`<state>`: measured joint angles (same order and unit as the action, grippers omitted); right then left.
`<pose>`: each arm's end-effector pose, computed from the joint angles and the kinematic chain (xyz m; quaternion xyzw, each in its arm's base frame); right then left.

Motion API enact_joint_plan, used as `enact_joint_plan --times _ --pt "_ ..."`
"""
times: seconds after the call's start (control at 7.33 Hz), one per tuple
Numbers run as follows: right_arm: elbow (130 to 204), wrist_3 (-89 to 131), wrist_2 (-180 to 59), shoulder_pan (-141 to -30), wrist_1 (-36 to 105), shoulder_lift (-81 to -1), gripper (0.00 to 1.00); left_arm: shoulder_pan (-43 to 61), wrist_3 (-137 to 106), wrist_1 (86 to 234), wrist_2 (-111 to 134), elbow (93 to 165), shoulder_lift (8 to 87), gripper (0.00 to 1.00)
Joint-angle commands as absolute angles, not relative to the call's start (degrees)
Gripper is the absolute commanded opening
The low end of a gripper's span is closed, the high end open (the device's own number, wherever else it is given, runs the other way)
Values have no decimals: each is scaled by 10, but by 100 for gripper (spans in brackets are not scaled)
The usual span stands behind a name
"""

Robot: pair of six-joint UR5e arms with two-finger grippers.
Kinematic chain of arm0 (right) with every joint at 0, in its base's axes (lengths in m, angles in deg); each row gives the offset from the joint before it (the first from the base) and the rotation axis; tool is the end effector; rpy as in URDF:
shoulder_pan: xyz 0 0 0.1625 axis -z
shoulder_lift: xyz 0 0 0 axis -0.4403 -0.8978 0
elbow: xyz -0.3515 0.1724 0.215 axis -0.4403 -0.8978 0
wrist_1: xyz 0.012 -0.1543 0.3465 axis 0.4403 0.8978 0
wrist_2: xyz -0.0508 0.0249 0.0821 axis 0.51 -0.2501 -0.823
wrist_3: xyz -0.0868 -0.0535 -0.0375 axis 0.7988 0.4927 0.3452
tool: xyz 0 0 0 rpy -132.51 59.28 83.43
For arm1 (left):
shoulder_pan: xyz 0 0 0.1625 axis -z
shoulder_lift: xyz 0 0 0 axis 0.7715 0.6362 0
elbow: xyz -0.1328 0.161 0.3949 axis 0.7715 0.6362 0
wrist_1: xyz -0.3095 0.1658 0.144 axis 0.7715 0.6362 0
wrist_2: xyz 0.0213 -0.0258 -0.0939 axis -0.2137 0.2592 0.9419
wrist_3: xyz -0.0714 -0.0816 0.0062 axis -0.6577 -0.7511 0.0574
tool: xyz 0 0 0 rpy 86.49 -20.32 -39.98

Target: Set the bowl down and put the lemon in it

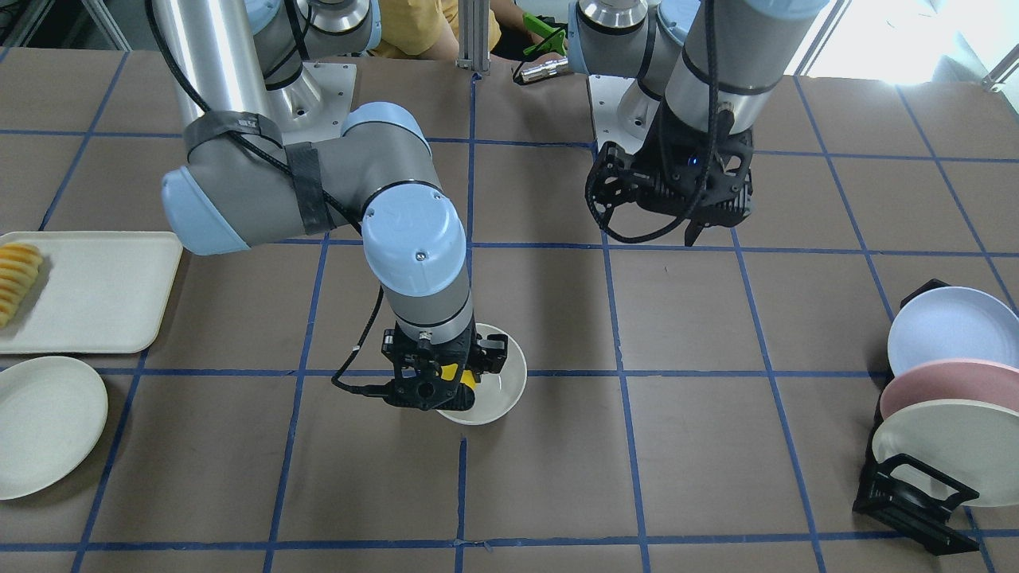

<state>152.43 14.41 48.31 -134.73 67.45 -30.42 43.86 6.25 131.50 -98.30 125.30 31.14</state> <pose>0.3463 -0.5857 0.3224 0.0399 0.9985 0.0065 0.0373 -0.1726 -0.4721 0.5007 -0.1012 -0.9947 0.0151 0.0132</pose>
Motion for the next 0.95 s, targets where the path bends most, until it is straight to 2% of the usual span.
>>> enact_joint_plan --times 0.0,0.27,0.41,0.68,0.82 --pt "1523 126 457 -1357 682 -283 0 434 68 1320 -990 1261 290 100" --pt "1527 126 456 -1357 676 -274 0 434 71 1320 -1011 1258 286 100" --pt "1527 126 455 -1357 681 -264 3 432 64 1329 -1023 1251 285 100" --pt "1534 126 455 -1357 675 -258 37 430 55 1328 -1016 1251 283 100" --pt "1553 125 456 -1357 684 -256 46 428 45 1328 -1018 1246 283 100"
